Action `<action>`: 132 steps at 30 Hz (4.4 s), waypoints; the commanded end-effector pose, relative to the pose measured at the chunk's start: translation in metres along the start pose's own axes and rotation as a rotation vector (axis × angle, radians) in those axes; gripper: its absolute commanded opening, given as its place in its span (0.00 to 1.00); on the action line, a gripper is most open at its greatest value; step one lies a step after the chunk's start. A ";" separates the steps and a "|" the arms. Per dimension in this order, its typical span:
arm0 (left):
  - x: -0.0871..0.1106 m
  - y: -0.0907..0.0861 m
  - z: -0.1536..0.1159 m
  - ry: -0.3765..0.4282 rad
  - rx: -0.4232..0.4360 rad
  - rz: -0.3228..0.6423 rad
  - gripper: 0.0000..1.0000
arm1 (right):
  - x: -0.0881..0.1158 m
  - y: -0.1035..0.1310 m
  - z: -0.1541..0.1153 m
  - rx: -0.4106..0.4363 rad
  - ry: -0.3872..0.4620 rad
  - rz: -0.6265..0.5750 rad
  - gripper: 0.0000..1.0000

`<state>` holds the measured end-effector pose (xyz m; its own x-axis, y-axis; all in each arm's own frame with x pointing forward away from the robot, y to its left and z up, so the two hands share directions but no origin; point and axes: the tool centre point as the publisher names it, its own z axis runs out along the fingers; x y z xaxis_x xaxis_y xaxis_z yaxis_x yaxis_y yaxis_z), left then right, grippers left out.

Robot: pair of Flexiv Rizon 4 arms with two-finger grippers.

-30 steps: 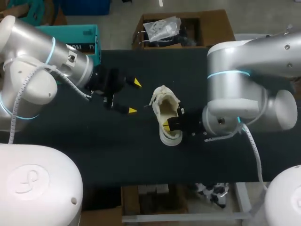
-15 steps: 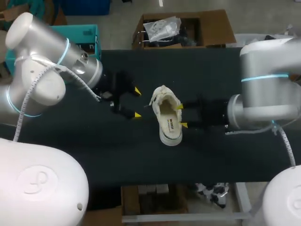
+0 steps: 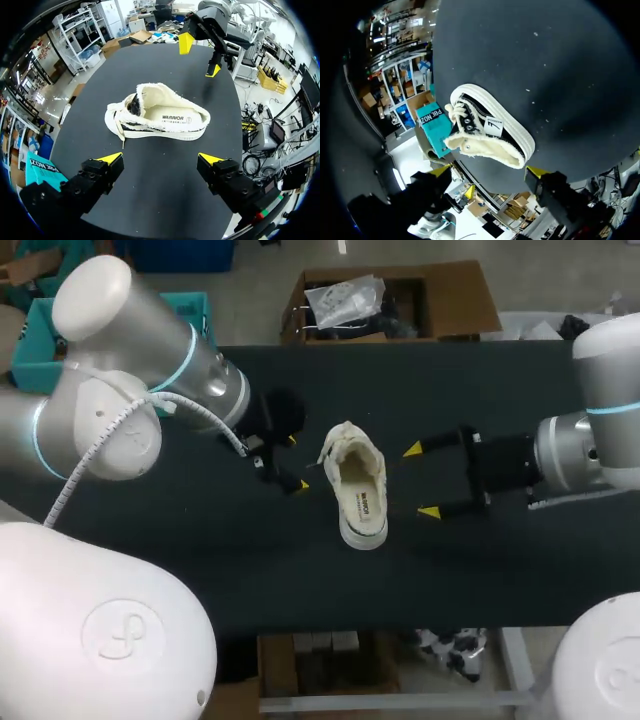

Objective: Open the shoe tongue, take the insole out of the shoe, put the insole back into the shoe, and pack the shoe into the shoebox

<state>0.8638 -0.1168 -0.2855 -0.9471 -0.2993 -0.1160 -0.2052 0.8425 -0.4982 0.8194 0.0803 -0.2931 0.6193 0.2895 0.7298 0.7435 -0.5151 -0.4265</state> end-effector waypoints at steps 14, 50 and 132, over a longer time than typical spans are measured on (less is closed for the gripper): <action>0.004 -0.017 0.050 0.072 -0.391 -0.685 1.00 | 0.012 0.001 -0.089 0.040 -0.287 -0.283 1.00; 0.034 -0.037 0.088 -0.103 -0.549 -1.392 1.00 | 0.006 0.041 -0.147 0.134 -0.734 -1.124 1.00; -0.157 -0.051 -0.032 -0.216 -0.289 -0.160 0.00 | 0.012 0.060 -0.201 0.684 -0.931 -2.210 1.00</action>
<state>1.0134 -0.1169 -0.2361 -0.8249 -0.5094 -0.2451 -0.4540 0.8553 -0.2497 0.8107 -0.1141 -0.2070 -0.9937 0.0271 -0.1089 0.0161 0.9948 0.1006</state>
